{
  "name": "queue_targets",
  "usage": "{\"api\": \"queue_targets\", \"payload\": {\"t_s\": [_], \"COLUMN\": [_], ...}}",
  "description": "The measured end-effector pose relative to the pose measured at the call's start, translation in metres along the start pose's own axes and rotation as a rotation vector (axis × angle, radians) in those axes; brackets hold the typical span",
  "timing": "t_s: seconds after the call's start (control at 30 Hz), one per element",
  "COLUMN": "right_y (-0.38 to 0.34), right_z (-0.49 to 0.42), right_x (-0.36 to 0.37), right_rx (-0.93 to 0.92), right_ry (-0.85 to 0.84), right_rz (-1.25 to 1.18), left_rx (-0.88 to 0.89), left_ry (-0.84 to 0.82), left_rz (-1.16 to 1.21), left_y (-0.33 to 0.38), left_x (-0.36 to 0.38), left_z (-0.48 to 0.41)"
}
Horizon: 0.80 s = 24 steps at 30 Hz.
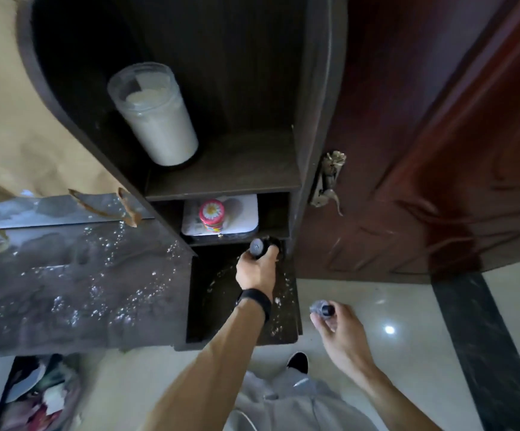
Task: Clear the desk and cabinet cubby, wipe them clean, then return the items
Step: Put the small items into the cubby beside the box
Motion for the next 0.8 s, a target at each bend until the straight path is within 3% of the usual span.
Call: {"api": "queue_targets", "payload": {"t_s": [0.33,0.53,0.67,0.8], "right_y": [0.038,0.044,0.042,0.044], "right_z": [0.001,-0.001,-0.002,-0.001], "right_x": [-0.030,-0.034,-0.037,-0.034], "right_rx": [0.054,0.060,0.053,0.057], "right_ry": [0.081,0.082,0.095,0.089], "right_rz": [-0.081,-0.066,-0.061,-0.078], "left_rx": [0.027,-0.051,-0.109,-0.224], "left_ry": [0.146,0.240,0.246,0.159], "left_rz": [0.057,0.080,0.078,0.271], "left_y": [0.036,0.032,0.032,0.004], "left_x": [0.040,0.048,0.051,0.055], "left_z": [0.022,0.017,0.021,0.021]}}
Point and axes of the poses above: each hand's wrist, its own z-axis away from the middle knuckle, its own x-axis out of the palm, y = z × x, the point moved 10 cm from there along -z, towards the middle knuckle, and after that the axes turned 13 degrees about z, right-handed, at the moved point
